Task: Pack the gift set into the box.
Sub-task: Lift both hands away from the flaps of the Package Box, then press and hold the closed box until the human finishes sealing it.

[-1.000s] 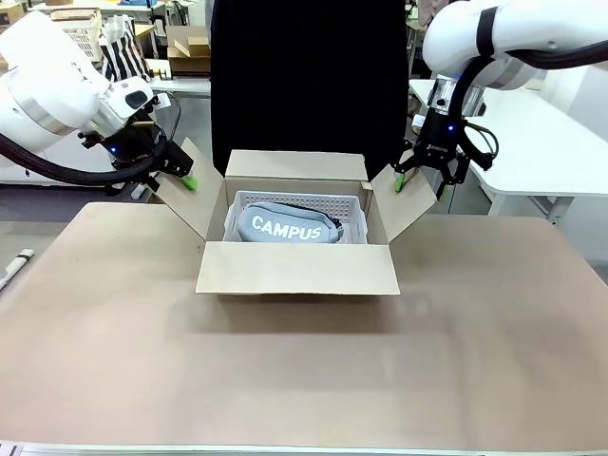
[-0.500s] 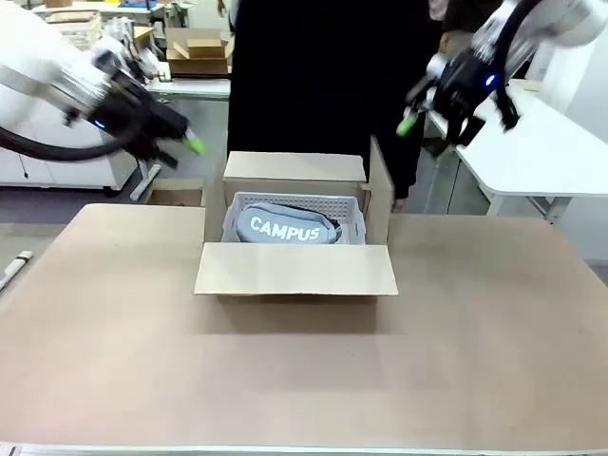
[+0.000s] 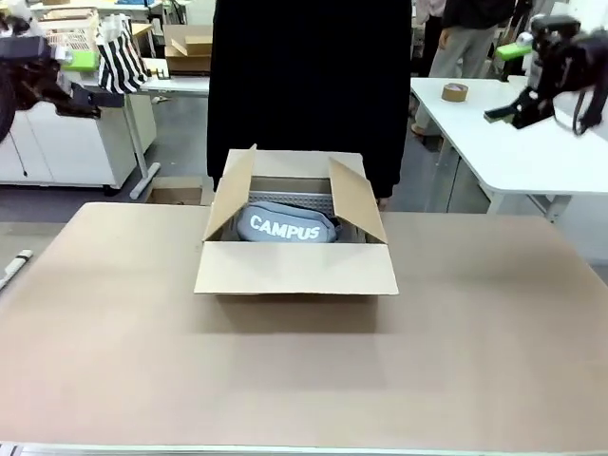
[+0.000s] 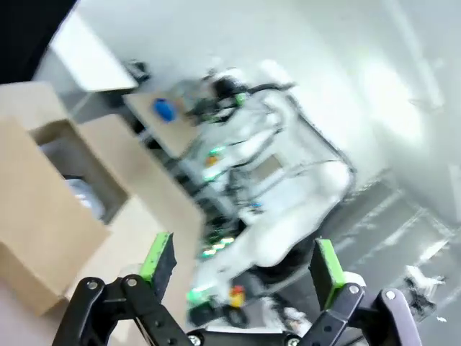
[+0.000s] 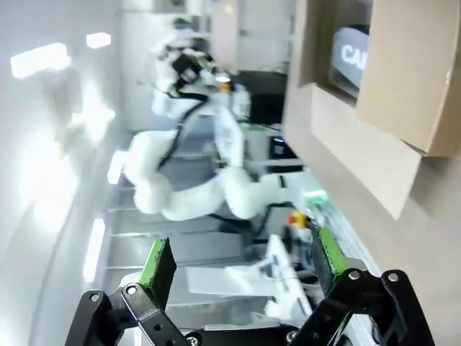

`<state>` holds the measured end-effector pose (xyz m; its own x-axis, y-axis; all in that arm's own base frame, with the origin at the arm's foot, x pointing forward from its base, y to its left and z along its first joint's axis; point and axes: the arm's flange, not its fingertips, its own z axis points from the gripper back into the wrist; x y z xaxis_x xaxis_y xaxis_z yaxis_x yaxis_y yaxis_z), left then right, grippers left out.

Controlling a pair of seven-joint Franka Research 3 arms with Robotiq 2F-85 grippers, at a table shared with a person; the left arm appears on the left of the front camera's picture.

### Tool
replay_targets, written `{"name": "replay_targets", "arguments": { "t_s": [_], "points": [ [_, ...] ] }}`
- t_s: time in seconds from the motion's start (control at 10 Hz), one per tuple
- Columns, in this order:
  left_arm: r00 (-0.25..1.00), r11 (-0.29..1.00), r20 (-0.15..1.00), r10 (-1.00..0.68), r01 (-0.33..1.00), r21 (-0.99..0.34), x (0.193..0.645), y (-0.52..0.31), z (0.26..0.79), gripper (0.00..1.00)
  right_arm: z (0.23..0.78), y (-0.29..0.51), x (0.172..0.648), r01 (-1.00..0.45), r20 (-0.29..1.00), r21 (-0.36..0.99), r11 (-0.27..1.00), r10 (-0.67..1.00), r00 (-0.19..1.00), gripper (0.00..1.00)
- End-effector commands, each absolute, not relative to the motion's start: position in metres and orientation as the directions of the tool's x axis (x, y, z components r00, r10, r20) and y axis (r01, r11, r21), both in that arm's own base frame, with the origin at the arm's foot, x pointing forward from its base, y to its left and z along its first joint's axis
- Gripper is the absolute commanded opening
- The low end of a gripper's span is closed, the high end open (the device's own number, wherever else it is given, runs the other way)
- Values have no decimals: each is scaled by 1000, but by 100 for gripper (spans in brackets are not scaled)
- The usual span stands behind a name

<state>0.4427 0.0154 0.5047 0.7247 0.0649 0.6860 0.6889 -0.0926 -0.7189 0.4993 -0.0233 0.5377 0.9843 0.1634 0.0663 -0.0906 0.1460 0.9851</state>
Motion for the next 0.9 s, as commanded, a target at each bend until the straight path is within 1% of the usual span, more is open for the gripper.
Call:
{"name": "replay_targets", "arguments": {
  "t_s": [0.0, 0.8],
  "points": [
    [685, 63, 727, 30, 725, -686, 442, 12, 527, 100, 563, -12, 495, -129, 85, 963, 236, 191, 978, 100],
    [685, 63, 727, 30, 725, -686, 442, 12, 527, 100, 563, -12, 495, -129, 85, 963, 236, 191, 978, 100]
  ]
}}
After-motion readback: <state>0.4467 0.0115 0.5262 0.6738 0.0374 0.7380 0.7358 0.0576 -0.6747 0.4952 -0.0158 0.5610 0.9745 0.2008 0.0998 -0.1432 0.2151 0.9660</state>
